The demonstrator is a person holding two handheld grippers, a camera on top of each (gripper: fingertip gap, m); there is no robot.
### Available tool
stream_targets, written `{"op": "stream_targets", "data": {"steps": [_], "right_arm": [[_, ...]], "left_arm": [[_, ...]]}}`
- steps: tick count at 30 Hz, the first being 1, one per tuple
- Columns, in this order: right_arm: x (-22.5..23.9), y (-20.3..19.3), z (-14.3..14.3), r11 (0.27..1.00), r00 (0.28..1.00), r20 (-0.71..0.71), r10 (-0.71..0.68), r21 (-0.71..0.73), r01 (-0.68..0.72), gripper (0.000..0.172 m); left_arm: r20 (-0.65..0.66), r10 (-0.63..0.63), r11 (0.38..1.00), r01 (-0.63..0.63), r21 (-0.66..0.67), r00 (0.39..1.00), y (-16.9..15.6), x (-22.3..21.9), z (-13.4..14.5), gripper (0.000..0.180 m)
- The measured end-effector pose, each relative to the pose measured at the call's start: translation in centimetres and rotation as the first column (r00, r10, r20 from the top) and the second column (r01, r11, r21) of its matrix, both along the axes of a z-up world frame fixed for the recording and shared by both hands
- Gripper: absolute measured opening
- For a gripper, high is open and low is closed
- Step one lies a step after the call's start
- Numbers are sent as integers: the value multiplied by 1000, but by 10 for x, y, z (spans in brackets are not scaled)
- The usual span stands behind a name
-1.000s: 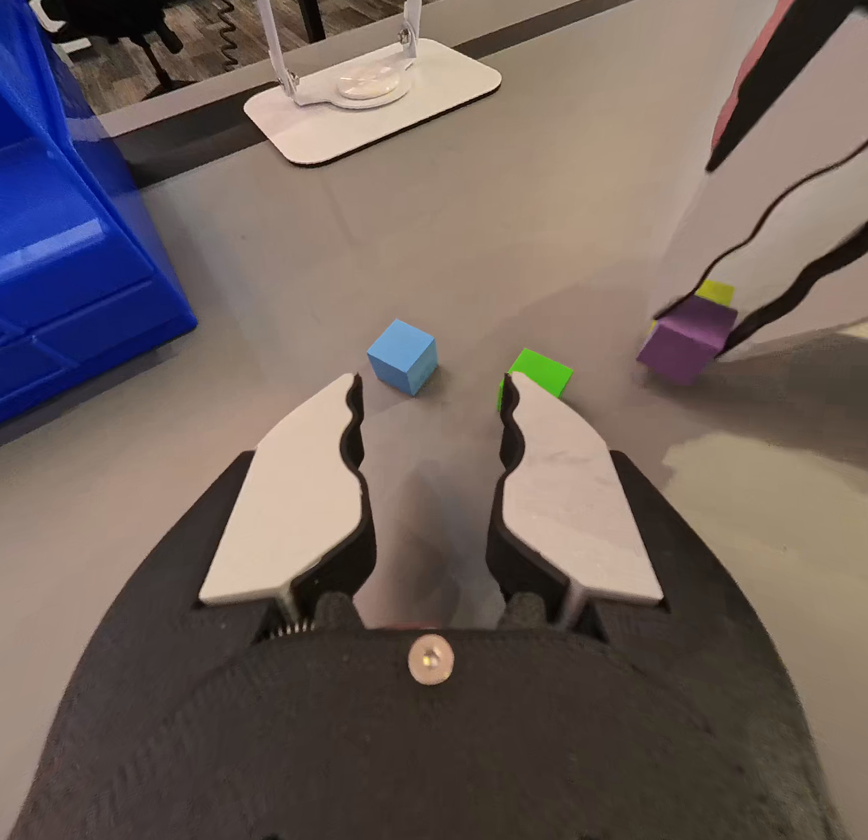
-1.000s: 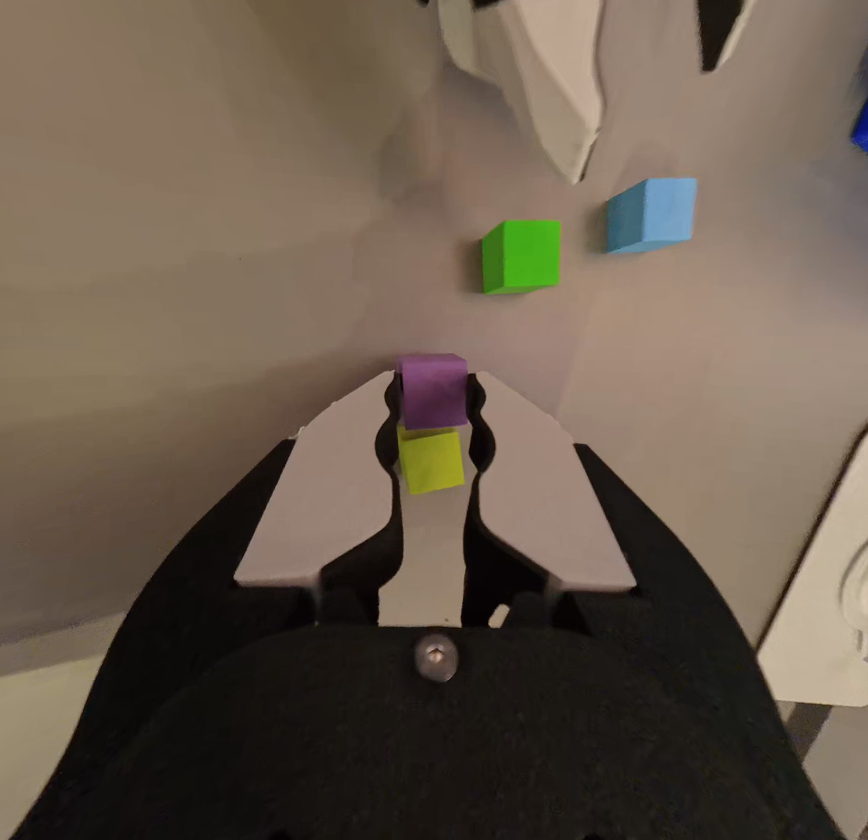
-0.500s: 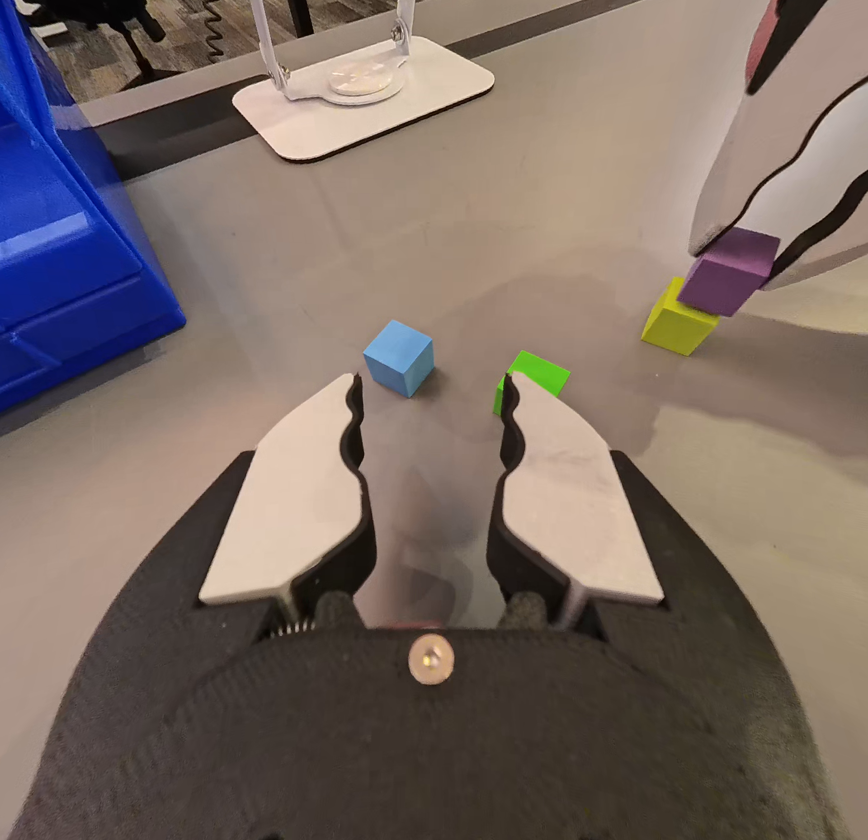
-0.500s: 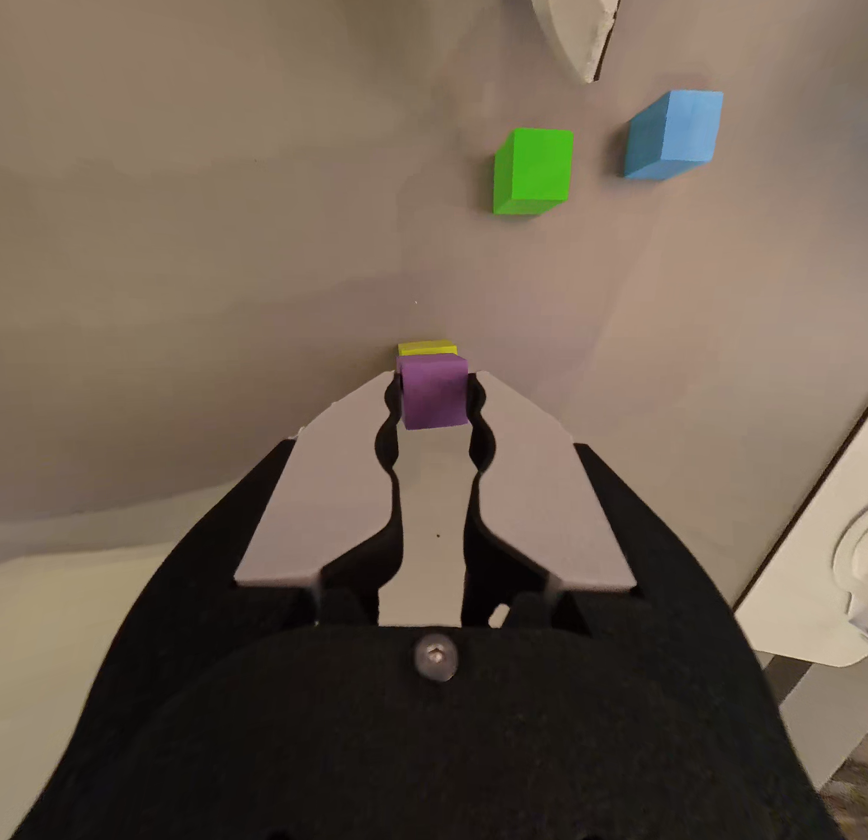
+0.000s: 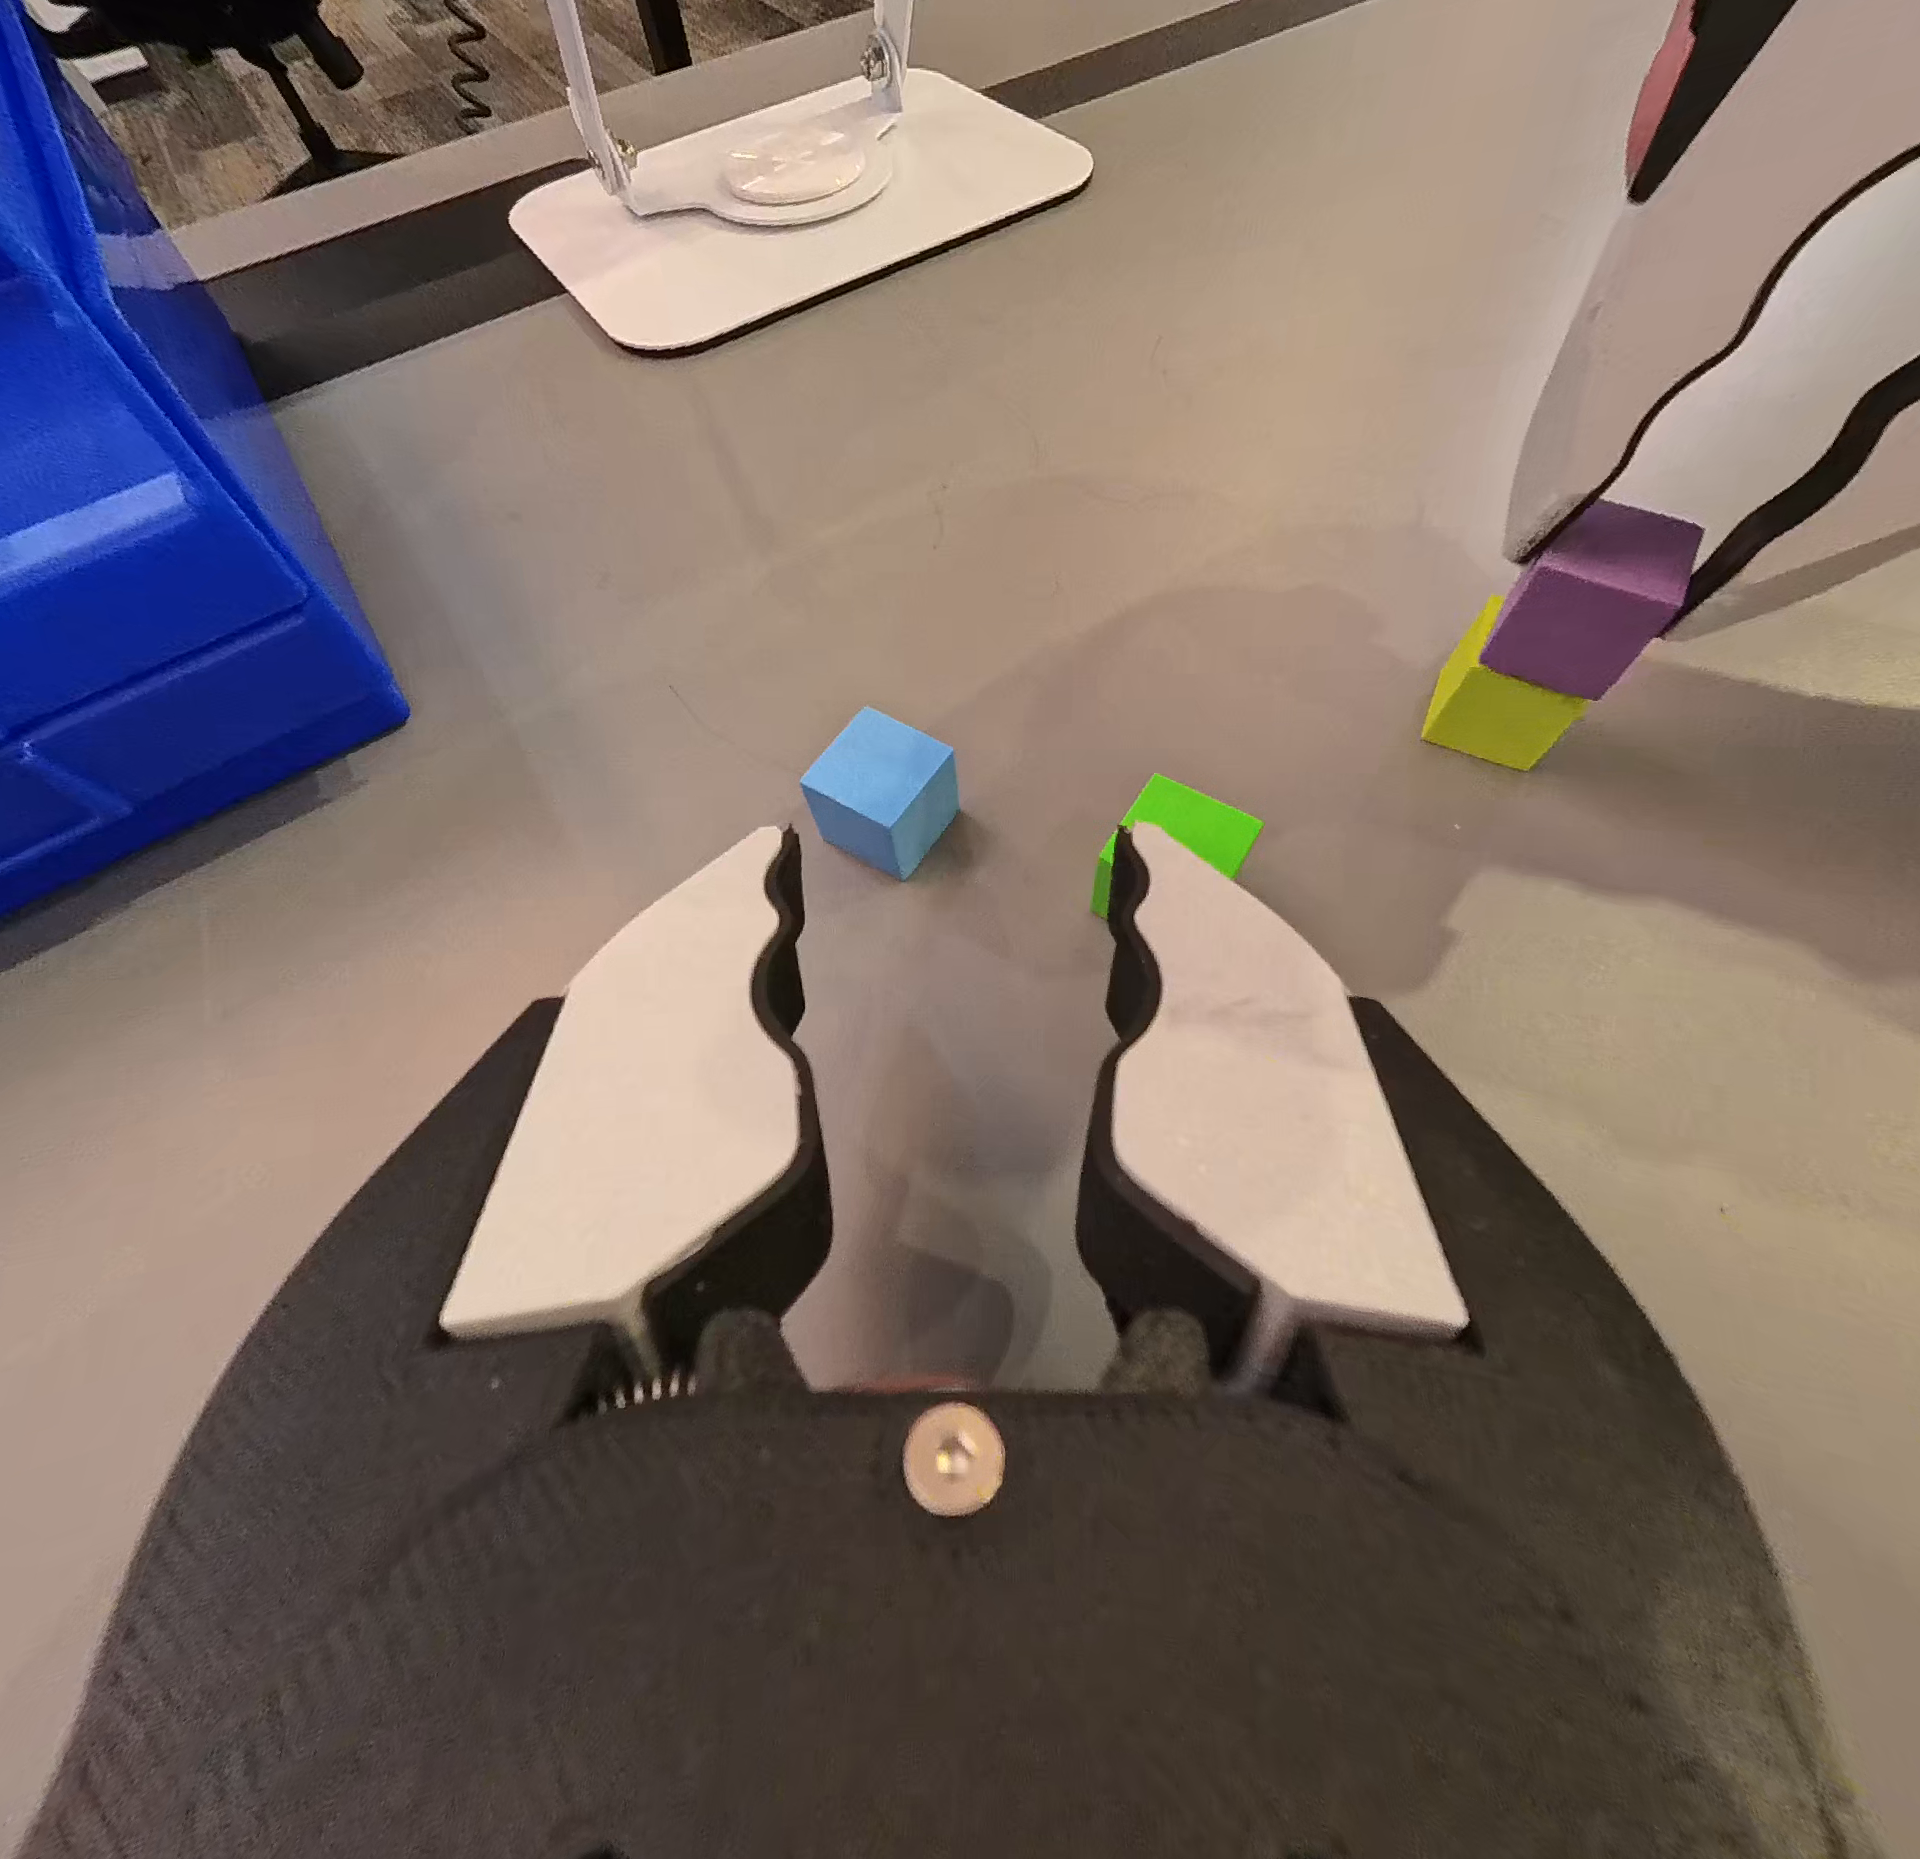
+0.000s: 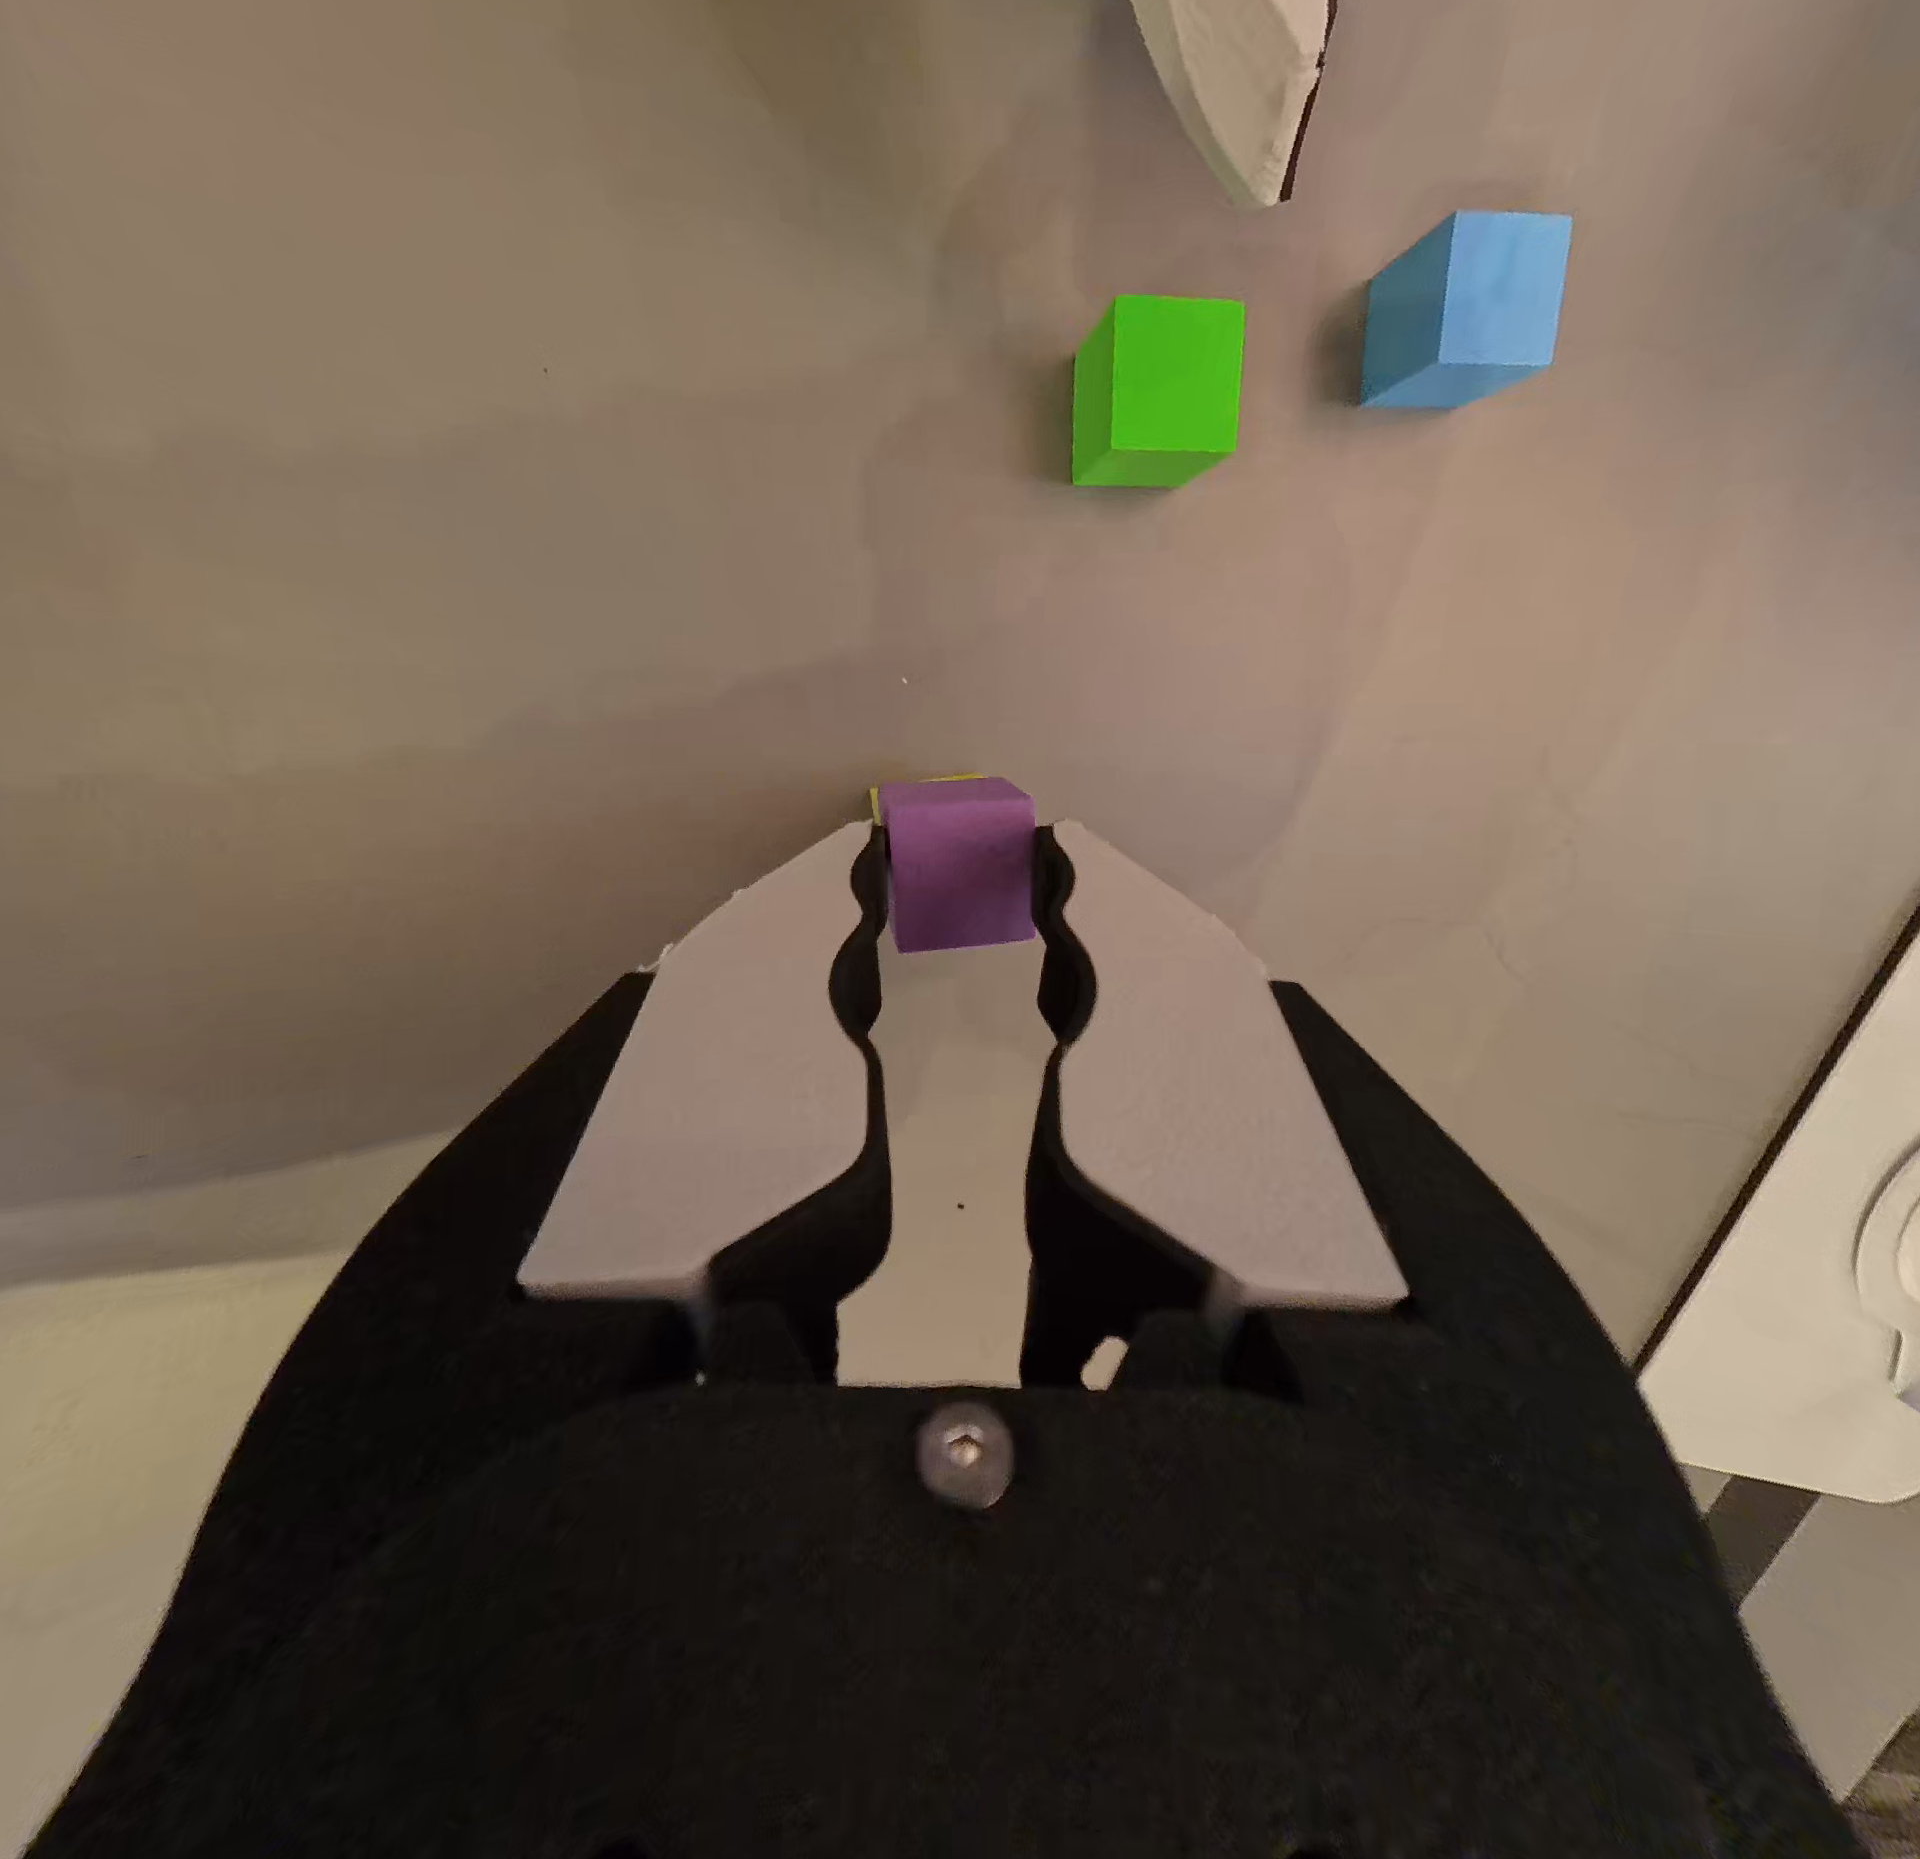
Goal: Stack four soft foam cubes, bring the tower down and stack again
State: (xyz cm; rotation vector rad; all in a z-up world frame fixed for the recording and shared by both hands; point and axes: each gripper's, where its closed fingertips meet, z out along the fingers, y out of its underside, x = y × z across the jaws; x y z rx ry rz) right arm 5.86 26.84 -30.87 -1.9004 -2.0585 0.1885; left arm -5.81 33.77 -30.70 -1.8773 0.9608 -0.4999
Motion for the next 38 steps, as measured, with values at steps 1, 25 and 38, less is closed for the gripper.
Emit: {"op": "stream_targets", "data": {"steps": [1, 25, 38], "right_arm": [[0, 0, 0, 1000, 1000, 3, 0, 0, 0, 26], [-65, 25, 14, 996, 998, 15, 53, 71, -54, 48], [-83, 42, -22, 997, 994, 77, 74, -12, -73, 26]], "left_arm": [[0, 0, 1000, 0, 0, 1000, 0, 0, 0, 56], [107, 48, 999, -45, -30, 993, 7, -9, 9, 55], [147, 94, 995, -86, -57, 985, 21, -22, 11, 54]]}}
